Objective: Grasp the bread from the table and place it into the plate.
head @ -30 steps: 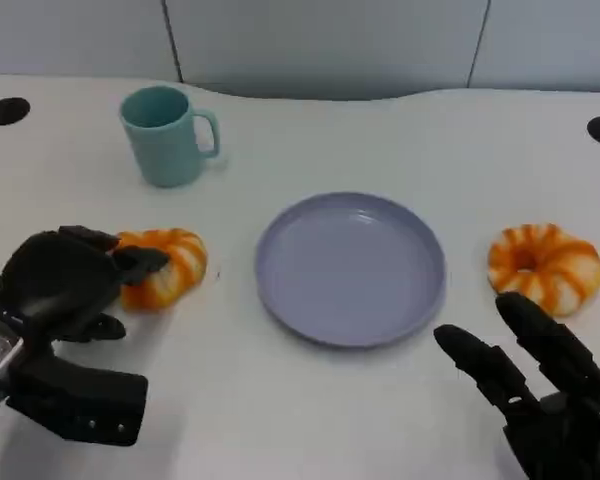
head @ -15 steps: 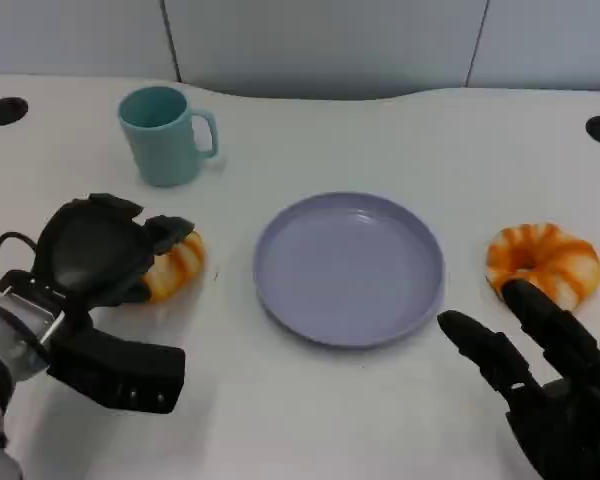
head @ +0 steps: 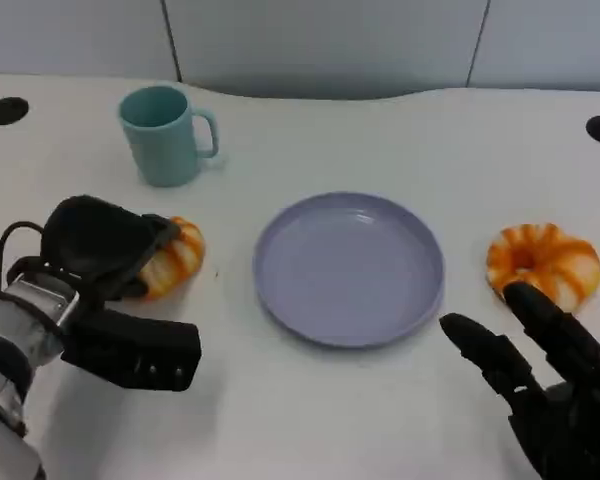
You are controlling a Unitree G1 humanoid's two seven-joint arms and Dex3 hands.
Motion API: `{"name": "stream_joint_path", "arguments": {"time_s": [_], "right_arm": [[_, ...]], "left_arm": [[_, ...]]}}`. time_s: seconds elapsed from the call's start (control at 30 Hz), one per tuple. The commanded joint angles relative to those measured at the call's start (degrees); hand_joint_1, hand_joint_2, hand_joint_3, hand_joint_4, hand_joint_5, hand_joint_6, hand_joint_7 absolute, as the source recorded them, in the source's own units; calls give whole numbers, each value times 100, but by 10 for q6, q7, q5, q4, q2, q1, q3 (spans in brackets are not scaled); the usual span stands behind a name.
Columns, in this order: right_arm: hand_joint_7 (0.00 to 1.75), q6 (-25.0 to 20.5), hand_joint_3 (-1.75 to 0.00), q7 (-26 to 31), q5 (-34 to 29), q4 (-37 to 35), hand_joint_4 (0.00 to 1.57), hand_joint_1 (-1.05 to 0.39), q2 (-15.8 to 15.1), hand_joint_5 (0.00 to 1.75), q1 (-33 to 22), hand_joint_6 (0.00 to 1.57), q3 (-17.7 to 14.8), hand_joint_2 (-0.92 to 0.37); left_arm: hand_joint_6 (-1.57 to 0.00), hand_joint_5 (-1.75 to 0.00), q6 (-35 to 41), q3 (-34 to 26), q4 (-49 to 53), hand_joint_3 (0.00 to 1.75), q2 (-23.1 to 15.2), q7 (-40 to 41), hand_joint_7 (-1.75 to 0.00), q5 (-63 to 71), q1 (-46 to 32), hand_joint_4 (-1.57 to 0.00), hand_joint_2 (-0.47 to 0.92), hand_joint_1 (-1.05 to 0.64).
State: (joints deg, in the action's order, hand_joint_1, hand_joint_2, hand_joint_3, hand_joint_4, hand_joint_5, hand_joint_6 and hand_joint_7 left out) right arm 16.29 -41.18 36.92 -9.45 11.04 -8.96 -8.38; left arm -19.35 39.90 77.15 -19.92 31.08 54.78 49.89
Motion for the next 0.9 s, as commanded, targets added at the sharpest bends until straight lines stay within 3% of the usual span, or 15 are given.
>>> {"name": "stream_joint_path", "arguments": {"time_s": [0.03,0.17,0.23,0.33,0.37,0.47,0.5,0.53,0.57,0.6,0.63,0.7,0.87,0.9], "right_arm": [[0,0,-8,0,3,18,60,-60,-2,41,-10,74,1,-92],[0,-2,-8,1,3,26,60,-60,-2,41,-15,74,3,-92],[0,-3,-8,2,3,30,60,-60,0,41,-20,74,5,-92],[0,-1,-8,2,2,34,60,-60,2,42,-26,74,8,-92],[0,0,-8,2,3,35,60,-60,3,42,-27,74,9,-92],[0,0,-8,1,4,35,60,-60,3,42,-30,74,10,-92],[0,0,-8,-1,6,35,60,-60,3,42,-31,74,11,-92],[0,0,-8,-2,7,35,60,-60,3,41,-32,74,11,-92],[0,0,-8,-2,8,35,60,-60,3,41,-33,74,12,-92],[0,0,-8,-2,8,35,60,-60,3,41,-33,74,12,-92],[0,2,-8,-2,7,34,60,-60,3,41,-34,74,13,-92],[0,4,-9,-3,5,32,59,-60,3,41,-34,74,14,-92],[0,3,-9,-3,7,30,59,-60,3,41,-31,73,15,-92],[0,2,-9,-3,8,28,59,-59,3,41,-28,73,15,-92]], "left_arm": [[-62,-8,25,2,9,1,5,-30,-2,-9,0,-78,84,-29],[-69,-15,35,5,9,1,11,-30,-3,-10,-2,-84,86,-29],[-82,-69,41,7,11,0,15,-27,-2,-11,-5,-73,90,-28],[-96,-119,47,10,12,3,18,-18,-5,-11,-9,-63,92,-29],[-100,-131,48,10,12,3,18,-16,-6,-11,-9,-61,92,-29],[-102,-140,49,9,12,3,20,-12,-7,-14,-11,-60,92,-29],[-83,-160,49,7,12,3,21,-11,-92,-17,-13,-70,91,-23],[-70,-167,49,6,12,2,22,-10,-132,-19,-13,-71,91,-21],[-61,-172,49,6,12,2,22,-10,-157,-20,-14,-71,91,-19],[-59,-173,49,6,13,2,22,-11,-165,-21,-14,-71,91,-19],[-57,-174,43,4,12,2,21,-2,-169,-23,-16,-71,91,-18],[-57,-174,36,2,12,7,19,10,-160,-26,-19,-63,92,-18],[-58,-175,28,-2,12,8,18,20,-157,-34,-21,-61,92,-18],[-62,-167,23,-6,12,7,16,24,-141,-39,-23,-58,92,-23]]}}
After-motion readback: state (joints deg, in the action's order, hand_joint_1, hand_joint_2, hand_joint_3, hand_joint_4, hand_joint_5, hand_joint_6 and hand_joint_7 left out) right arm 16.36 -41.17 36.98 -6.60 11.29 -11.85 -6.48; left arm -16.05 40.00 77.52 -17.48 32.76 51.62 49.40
